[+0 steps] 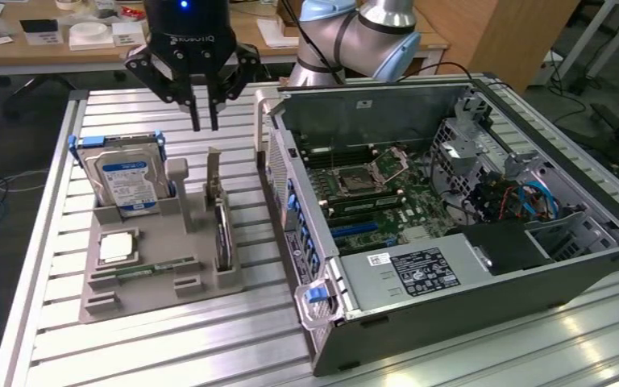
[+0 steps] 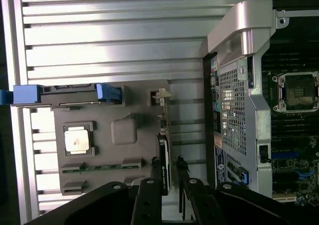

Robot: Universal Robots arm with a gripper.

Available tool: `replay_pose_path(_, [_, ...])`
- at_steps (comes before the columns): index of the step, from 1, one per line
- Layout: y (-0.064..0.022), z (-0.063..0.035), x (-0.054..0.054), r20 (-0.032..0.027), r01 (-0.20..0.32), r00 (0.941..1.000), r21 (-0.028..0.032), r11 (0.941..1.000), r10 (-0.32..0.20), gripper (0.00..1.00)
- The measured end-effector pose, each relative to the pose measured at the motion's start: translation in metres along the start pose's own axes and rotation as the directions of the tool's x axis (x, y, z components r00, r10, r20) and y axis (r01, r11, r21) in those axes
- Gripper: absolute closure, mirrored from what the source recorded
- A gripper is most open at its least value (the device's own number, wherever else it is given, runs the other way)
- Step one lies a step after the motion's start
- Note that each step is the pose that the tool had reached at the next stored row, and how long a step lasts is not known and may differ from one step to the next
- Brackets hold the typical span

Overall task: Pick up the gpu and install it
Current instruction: 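Pick up the gpu and move the gpu toward the slot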

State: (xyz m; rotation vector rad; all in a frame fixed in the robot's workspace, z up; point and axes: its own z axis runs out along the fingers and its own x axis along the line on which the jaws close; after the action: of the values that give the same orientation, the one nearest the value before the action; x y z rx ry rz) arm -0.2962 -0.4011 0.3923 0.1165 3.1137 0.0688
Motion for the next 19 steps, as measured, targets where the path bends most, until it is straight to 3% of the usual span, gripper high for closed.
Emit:
replay_pose_path(4, [0.0, 0.0, 0.0, 0.0001, 0.0, 1.0, 0.0, 1.0, 0.0, 0.59])
replay_pose_path(5, [0.0, 0.0, 0.0, 0.0001, 0.0, 1.0, -0.0001, 1.0, 0.0, 0.59])
replay_pose_path(8, [0.0, 0.0, 0.0, 0.0, 0.0, 1.0, 0.0, 1.0, 0.0, 0.42])
replay_pose_path(10, [0.0, 0.0, 0.0, 0.0001, 0.0, 1.0, 0.0, 1.0, 0.0, 0.42])
replay_pose_path(13, [0.0, 0.0001, 0.0, 0.0, 0.0, 1.0, -0.0001, 1.0, 0.0, 0.29])
replay_pose_path(19, [-0.0015, 0.0074, -0.0001, -0.0045, 0.019, 0.9998, 0.0012, 0.9998, -0.019, 0.29])
